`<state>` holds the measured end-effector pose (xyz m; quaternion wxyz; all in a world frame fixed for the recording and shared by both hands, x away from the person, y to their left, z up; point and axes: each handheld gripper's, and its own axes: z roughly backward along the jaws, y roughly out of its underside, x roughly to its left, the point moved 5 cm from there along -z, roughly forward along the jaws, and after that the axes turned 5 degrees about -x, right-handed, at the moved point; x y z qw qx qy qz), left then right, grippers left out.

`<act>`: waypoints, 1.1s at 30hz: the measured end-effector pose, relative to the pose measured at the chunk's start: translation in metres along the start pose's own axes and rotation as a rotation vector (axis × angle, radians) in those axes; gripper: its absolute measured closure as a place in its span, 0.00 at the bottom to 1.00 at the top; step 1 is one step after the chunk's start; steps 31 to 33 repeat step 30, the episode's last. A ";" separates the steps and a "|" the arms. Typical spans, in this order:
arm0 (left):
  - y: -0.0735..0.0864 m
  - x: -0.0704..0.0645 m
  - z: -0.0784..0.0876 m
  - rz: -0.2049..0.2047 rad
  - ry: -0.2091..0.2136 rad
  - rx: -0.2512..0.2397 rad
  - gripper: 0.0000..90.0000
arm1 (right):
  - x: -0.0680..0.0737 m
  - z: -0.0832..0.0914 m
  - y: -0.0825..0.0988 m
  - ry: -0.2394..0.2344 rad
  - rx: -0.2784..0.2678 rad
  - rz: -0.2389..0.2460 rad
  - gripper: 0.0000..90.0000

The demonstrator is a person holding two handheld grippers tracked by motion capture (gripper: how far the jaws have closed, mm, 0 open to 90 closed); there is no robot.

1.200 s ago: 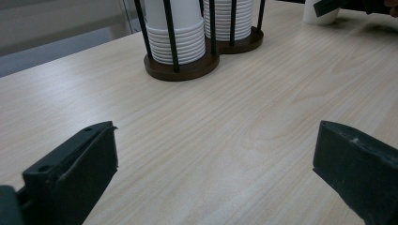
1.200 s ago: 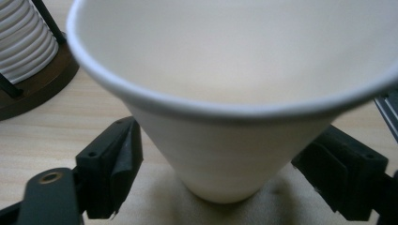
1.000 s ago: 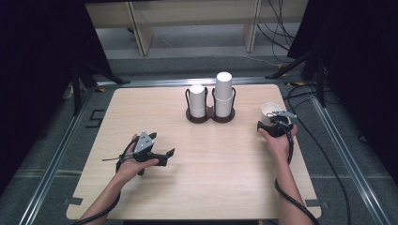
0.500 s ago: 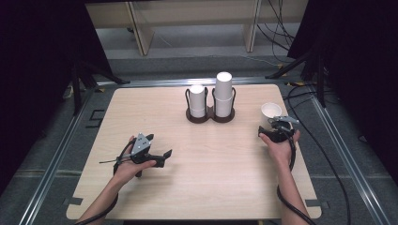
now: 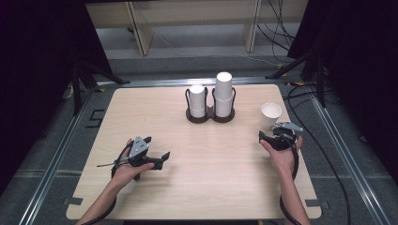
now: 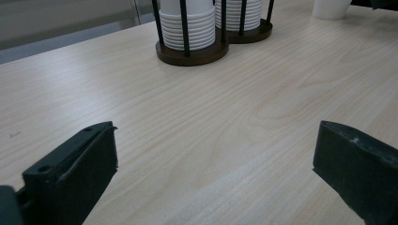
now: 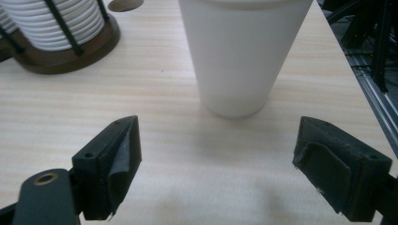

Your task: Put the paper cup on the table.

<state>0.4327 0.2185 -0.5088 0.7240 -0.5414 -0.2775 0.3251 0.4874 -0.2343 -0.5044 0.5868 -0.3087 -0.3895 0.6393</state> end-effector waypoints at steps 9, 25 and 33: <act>0.002 0.001 0.002 0.002 -0.016 0.011 0.00 | 0.002 0.034 0.017 -0.037 -0.019 0.002 0.17; 0.002 -0.001 0.003 -0.003 -0.019 0.007 0.00 | 0.005 0.083 0.044 -0.034 -0.119 0.003 0.17; 0.002 -0.003 -0.001 0.002 -0.008 -0.008 0.00 | 0.006 0.085 0.047 -0.031 -0.156 0.011 0.17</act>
